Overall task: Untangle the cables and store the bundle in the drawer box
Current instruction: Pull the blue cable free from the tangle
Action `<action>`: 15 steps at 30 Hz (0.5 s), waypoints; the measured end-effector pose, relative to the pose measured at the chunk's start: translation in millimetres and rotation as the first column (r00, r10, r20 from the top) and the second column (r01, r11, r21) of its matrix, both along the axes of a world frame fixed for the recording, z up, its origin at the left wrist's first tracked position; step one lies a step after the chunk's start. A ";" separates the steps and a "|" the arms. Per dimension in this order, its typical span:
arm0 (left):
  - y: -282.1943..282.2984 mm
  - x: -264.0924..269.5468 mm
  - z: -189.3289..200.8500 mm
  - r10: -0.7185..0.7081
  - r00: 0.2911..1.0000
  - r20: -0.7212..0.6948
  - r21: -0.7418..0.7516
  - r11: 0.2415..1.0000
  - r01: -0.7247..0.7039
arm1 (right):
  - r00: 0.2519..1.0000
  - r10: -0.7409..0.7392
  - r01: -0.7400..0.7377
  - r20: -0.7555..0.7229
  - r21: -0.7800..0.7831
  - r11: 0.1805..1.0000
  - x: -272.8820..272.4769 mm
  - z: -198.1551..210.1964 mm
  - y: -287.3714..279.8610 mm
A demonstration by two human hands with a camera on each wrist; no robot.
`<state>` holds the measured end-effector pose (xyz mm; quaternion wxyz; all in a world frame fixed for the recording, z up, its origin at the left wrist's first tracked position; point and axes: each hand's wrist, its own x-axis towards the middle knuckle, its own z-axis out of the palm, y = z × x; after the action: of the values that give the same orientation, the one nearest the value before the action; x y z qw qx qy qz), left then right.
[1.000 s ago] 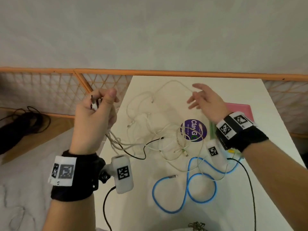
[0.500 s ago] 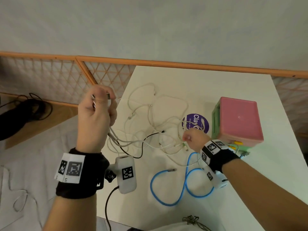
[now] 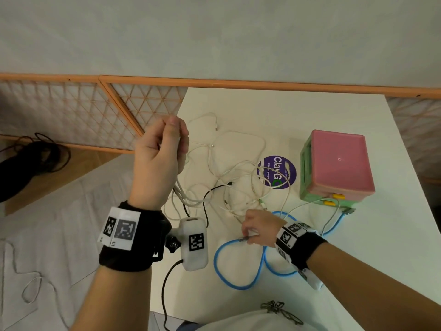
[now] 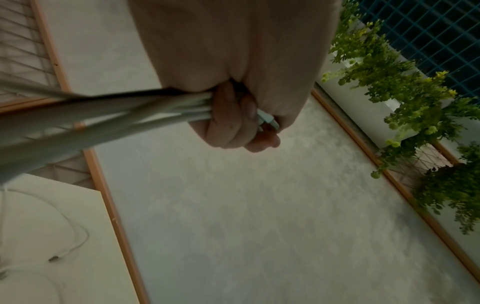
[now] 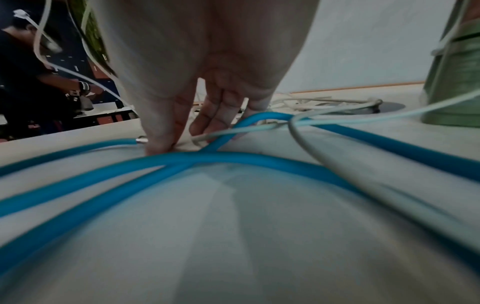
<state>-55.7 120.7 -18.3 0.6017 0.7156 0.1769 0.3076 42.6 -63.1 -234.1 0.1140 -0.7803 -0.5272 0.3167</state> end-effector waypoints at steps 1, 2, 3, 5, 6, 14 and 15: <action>-0.9 0.4 -0.8 -0.004 1.000 -0.005 -0.006 1.000 0.004 | 1.000 -0.016 0.017 -0.012 0.035 0.999 -0.6 0.8 -1.6; -1.4 0.6 -2.2 -0.013 1.000 -0.013 -0.009 1.000 0.013 | 0.998 -0.045 0.048 -0.040 0.086 0.995 -0.5 1.4 -3.8; -1.2 0.8 -4.8 -0.030 0.999 -0.023 0.001 1.000 0.030 | 0.992 -0.088 0.100 -0.088 0.153 0.983 0.2 3.1 -6.1; -0.3 1.2 -14.1 -0.074 0.995 -0.059 0.045 0.996 0.077 | 0.951 -0.202 0.263 -0.233 0.269 0.927 1.9 12.1 -11.1; -0.6 1.6 -19.2 -0.106 0.991 -0.080 0.069 0.991 0.112 | 0.922 -0.253 0.339 -0.293 0.294 0.894 3.1 18.9 -13.1; -44.7 13.4 -63.0 -0.230 0.939 -0.258 0.216 0.933 0.288 | 0.635 -0.264 0.715 -0.726 0.421 0.559 -0.8 95.5 -27.8; -51.3 15.6 -63.3 -0.235 0.945 -0.229 0.206 0.937 0.283 | 0.587 -0.213 0.750 -0.781 0.427 0.505 -3.6 105.6 -27.5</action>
<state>-40.1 69.4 -81.6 0.5267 0.8265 0.1027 0.1702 39.0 -90.5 -128.5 0.6744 -0.6291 -0.2720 0.2747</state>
